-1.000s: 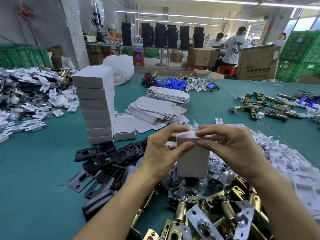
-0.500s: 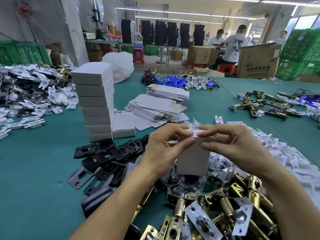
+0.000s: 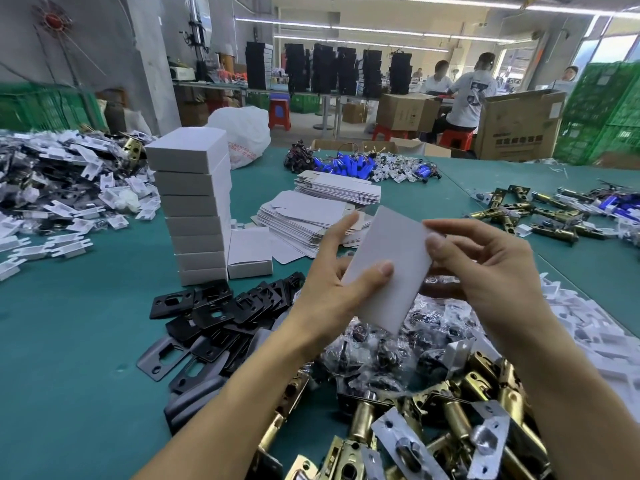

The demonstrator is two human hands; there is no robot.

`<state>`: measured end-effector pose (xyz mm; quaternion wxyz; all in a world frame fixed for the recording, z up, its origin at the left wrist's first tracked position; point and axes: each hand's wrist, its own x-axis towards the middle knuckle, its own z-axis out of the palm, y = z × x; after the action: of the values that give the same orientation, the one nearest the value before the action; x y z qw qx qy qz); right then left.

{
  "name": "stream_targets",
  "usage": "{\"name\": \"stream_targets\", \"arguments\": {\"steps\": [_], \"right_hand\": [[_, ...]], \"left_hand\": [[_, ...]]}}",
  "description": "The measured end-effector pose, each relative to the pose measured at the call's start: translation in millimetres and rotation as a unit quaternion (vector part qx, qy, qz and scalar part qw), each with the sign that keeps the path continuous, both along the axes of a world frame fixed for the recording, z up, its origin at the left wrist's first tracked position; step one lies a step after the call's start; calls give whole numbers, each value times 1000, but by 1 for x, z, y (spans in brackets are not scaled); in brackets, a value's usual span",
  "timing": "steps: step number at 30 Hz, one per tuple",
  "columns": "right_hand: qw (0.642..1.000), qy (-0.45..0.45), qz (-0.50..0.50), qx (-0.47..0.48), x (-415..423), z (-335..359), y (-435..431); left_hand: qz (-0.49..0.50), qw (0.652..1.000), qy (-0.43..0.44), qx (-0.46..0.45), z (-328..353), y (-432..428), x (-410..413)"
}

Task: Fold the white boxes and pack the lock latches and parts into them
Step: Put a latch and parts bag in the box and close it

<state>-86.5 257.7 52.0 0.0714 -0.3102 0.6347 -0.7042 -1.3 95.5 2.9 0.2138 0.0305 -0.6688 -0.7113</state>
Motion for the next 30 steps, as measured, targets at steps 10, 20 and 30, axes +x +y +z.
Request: {"name": "stream_targets", "arguments": {"steps": [10, 20, 30], "right_hand": [[993, -110, 10, 38, -3, -19, -15], [992, -119, -16, 34, 2, -24, -21], [991, -86, 16, 106, 0, -19, -18]], "left_hand": [[-6, 994, -99, 53, 4, -5, 3], [-61, 963, -223, 141, 9, -14, 0], [198, 926, -132, 293, 18, -55, -30]]}}
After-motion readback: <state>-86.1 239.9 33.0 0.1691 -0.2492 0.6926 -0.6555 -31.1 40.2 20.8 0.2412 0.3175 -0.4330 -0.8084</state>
